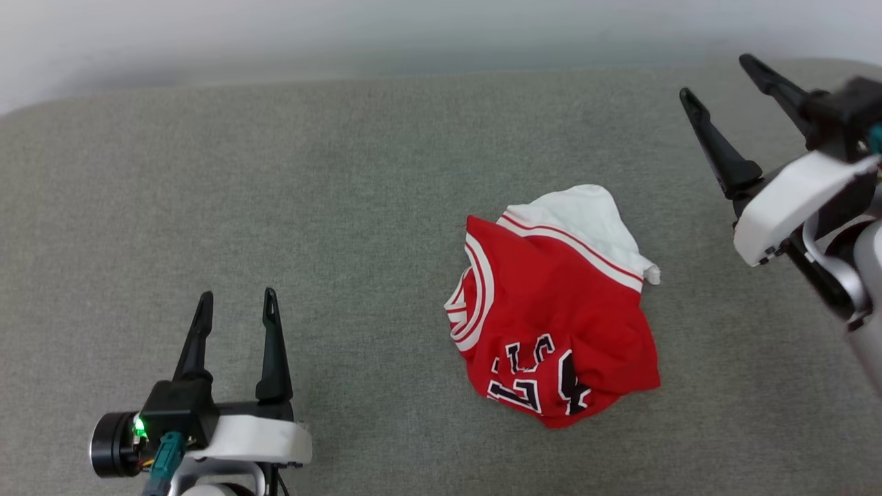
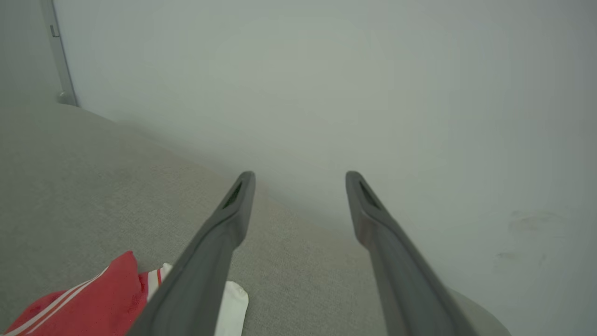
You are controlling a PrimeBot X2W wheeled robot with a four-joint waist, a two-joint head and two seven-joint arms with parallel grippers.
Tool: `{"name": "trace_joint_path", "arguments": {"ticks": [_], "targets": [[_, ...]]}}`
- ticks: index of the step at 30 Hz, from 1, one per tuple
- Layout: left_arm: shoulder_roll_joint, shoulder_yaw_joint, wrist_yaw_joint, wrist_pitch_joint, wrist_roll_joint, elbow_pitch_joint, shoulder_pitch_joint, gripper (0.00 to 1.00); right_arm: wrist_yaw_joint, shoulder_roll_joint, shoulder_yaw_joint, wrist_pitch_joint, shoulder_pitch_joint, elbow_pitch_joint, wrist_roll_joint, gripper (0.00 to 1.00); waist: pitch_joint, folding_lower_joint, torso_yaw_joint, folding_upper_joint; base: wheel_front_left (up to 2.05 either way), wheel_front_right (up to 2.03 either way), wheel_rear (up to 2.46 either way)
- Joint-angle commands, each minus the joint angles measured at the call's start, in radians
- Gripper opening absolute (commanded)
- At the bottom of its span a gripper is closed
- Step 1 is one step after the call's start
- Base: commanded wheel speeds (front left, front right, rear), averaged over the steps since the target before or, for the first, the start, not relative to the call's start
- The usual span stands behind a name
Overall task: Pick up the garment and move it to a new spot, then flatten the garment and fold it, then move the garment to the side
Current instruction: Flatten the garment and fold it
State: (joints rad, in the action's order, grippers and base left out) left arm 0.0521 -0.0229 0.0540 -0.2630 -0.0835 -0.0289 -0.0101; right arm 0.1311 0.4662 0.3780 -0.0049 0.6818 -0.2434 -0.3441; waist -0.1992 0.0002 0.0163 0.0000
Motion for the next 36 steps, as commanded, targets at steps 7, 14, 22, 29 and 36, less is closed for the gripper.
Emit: {"name": "trace_joint_path", "arguments": {"ticks": [7, 14, 22, 29, 36], "targets": [[-0.002, -0.020, 0.018, -0.003, -0.017, -0.025, -0.073, 1.00, -0.001, 0.178, 0.317, 0.461, 0.209, -0.067, -0.313, 1.00, -0.113, -0.0002, -0.044, 0.0000, 0.00, 0.00, 0.00], [-0.002, -0.059, 0.043, -0.003, -0.043, -0.047, -0.138, 1.00, -0.001, 0.216, 0.486, 0.720, 0.303, -0.134, -0.519, 1.00, -0.210, -0.0002, -0.083, 0.0000, 0.00, 0.00, 0.00], [-0.002, -0.079, 0.061, -0.003, -0.059, -0.035, -0.170, 1.00, 0.001, 0.174, 0.686, 0.630, 0.186, -0.238, -0.577, 0.65, -0.241, -0.0002, -0.106, 0.0000, 0.00, 0.00, 0.00], [-0.002, -0.066, 0.056, -0.003, -0.059, -0.019, -0.139, 1.00, 0.001, 0.226, 0.666, 0.440, 0.284, -0.203, -0.614, 0.00, -0.171, -0.0002, -0.092, 0.0000, 0.00, 0.00, 0.00], [-0.002, -0.054, 0.052, -0.003, -0.062, -0.020, -0.099, 1.00, 0.000, 0.258, 0.642, 0.292, 0.348, -0.099, -0.660, 0.00, -0.105, -0.0002, -0.092, 0.0000, 0.00, 0.00, 0.00]]}}
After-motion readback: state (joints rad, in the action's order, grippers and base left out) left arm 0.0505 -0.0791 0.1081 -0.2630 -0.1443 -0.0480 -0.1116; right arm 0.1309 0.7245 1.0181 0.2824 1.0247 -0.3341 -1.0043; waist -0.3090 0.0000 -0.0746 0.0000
